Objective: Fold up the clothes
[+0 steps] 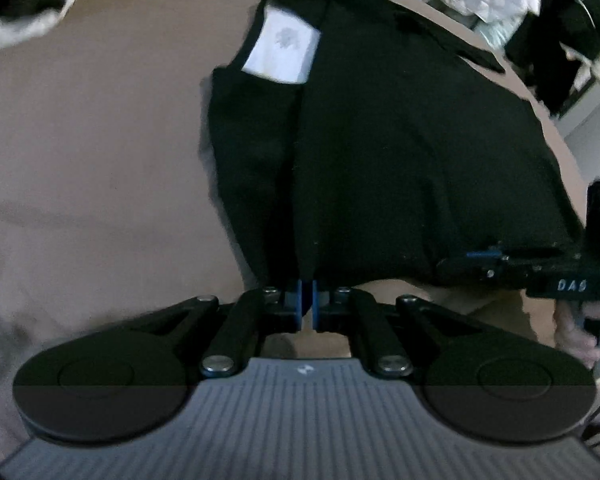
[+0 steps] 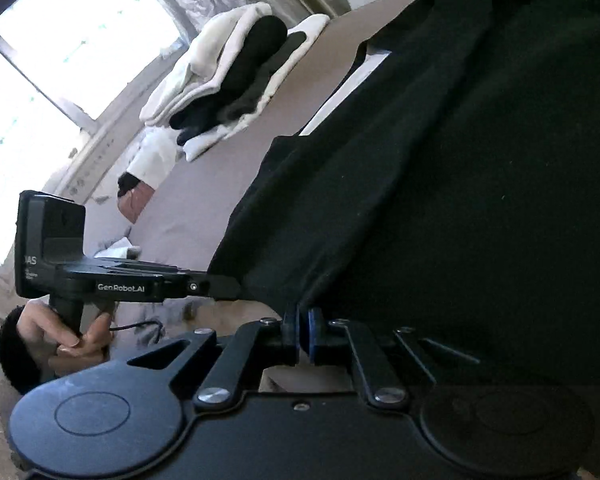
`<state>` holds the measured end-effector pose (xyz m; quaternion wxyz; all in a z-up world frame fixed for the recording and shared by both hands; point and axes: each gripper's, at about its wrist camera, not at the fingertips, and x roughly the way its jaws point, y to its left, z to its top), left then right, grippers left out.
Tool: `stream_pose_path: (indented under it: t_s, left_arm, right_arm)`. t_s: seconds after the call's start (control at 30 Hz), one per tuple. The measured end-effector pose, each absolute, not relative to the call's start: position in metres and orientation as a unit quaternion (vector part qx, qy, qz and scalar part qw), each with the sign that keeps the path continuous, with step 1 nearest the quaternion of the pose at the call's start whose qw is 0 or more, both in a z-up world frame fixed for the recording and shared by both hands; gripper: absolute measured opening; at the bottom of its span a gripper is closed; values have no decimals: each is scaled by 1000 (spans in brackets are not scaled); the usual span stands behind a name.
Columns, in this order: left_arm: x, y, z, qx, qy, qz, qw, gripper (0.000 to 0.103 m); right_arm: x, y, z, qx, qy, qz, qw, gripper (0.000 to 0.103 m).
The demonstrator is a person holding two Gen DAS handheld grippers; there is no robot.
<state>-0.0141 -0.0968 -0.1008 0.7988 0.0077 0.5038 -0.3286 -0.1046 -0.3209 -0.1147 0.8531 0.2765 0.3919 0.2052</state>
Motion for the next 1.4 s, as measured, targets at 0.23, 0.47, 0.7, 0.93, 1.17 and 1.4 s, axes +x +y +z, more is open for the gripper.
stream_pose_path:
  t_s: [0.23,0.47,0.7,0.93,1.17,1.4]
  left_arm:
    - [-15,-92,-110,-1,512,-323,796,7]
    - [-23,-92,-99,-10,506,-312,804,8]
    - [-12,-83,-44,6,448,-285,847,20]
    - [65,-166,-25,71,410,-308,856,41]
    - [148,-290,-34,93,403,-371,832,47]
    - [212,-336,-54,95,420,-400,809,47]
  right_arm:
    - [-96,-316,-117,261,413,224,843,11]
    - [-109,-339,-141,377,392,225,809,13]
    - [-113,-388,-81,363,322,208,849,56]
    - [-54,-517,-55,327,349,24,878,58]
    - [-1,-617,-67,394,306,-87,862,66]
    - [44,-700,-86,454,243,-187,837,73]
